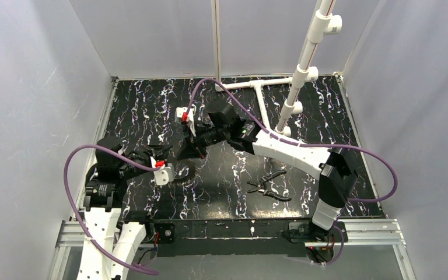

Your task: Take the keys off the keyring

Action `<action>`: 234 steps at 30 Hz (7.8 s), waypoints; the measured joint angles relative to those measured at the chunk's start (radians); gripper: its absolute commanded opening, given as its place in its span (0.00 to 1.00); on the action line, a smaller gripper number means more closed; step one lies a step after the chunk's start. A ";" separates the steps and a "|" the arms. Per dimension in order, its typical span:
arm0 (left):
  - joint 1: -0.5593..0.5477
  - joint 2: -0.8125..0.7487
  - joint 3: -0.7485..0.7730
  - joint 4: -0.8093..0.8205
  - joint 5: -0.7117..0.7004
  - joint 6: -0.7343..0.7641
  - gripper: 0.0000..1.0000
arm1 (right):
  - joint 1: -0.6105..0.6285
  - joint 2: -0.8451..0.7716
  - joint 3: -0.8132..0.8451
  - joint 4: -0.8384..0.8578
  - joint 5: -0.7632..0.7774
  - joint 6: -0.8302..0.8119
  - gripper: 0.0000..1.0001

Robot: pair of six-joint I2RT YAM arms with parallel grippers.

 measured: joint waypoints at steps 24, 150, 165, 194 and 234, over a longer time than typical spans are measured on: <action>0.000 0.031 0.035 -0.014 -0.041 -0.082 0.00 | 0.000 0.000 0.104 -0.127 0.056 -0.123 0.51; -0.027 -0.035 -0.071 0.033 -0.144 0.099 0.00 | -0.056 -0.005 -0.042 0.074 0.101 0.257 0.01; -0.027 0.000 -0.069 0.013 -0.106 0.049 0.00 | -0.083 -0.008 -0.092 0.147 -0.020 0.291 0.01; -0.027 -0.012 -0.032 -0.028 -0.051 0.035 0.00 | -0.100 -0.016 -0.134 0.257 -0.135 0.351 0.01; -0.027 -0.009 -0.053 -0.063 0.084 0.230 0.00 | -0.113 -0.062 -0.172 0.049 -0.090 0.019 0.89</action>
